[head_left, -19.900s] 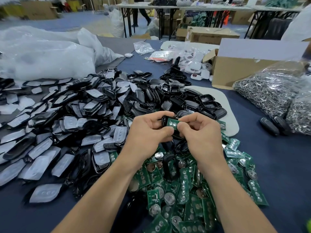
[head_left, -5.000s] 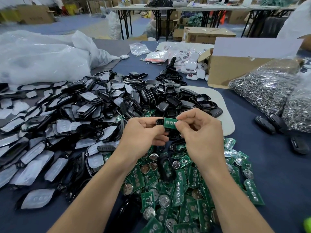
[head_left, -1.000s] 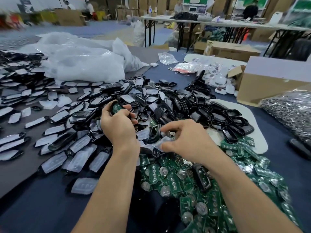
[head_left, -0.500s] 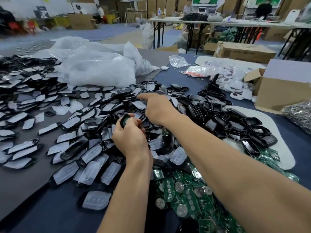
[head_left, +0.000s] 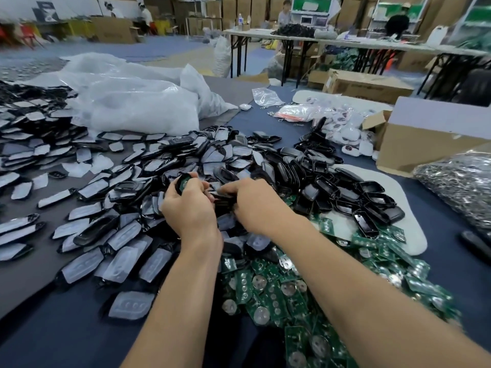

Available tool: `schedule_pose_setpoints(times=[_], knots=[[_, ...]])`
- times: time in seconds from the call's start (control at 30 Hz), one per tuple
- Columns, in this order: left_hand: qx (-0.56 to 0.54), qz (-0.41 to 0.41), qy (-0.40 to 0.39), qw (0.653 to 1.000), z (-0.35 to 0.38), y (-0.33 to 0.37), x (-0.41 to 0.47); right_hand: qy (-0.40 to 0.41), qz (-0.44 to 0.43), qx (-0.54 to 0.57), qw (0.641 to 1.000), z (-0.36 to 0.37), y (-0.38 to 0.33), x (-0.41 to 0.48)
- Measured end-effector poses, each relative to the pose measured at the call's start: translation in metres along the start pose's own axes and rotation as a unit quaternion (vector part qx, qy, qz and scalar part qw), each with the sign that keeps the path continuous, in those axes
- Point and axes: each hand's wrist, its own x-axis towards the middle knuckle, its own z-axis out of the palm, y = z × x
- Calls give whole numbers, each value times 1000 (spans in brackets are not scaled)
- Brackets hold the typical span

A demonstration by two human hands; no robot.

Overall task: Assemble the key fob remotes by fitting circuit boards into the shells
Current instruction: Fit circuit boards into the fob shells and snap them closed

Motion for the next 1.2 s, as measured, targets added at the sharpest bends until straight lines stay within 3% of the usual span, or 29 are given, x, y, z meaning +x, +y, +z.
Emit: schedule_pose_setpoints(times=[0.13, 0.2, 0.33, 0.4, 0.53, 0.63, 0.77, 0.87, 1.03, 1.1, 1.2], knots=[[-4, -5, -4, 1000, 0, 1, -3, 127, 15, -109, 986, 0, 1, -25], [0, -6, -6, 1000, 0, 2, -4, 154, 8, -114, 981, -3, 7, -37], [4, -4, -23, 1000, 3, 1, -6, 45, -12, -90, 995, -14, 19, -55], [17, 0, -33, 999, 3, 0, -8, 42, -29, -103, 993, -14, 20, -63], [53, 18, -47, 997, 3, -1, -12, 136, 23, 61, 989, -9, 37, -82], [67, 36, -58, 995, 4, 1, -14, 199, 55, 225, 952, -6, 50, -101], [101, 119, -85, 984, 4, 4, -22, 240, 69, 309, 918, -4, 55, -127], [148, 180, -186, 954, 3, 4, -33, 286, 79, 288, 911, -4, 59, -131], [255, 10, -431, 865, 12, -12, -62, 374, 57, 256, 889, -11, 70, -137], [291, -30, -472, 831, 14, -18, -71, 401, 50, 257, 878, -12, 74, -139], [283, -40, -475, 832, 13, -21, -73, 381, 52, 323, 865, -11, 77, -139]])
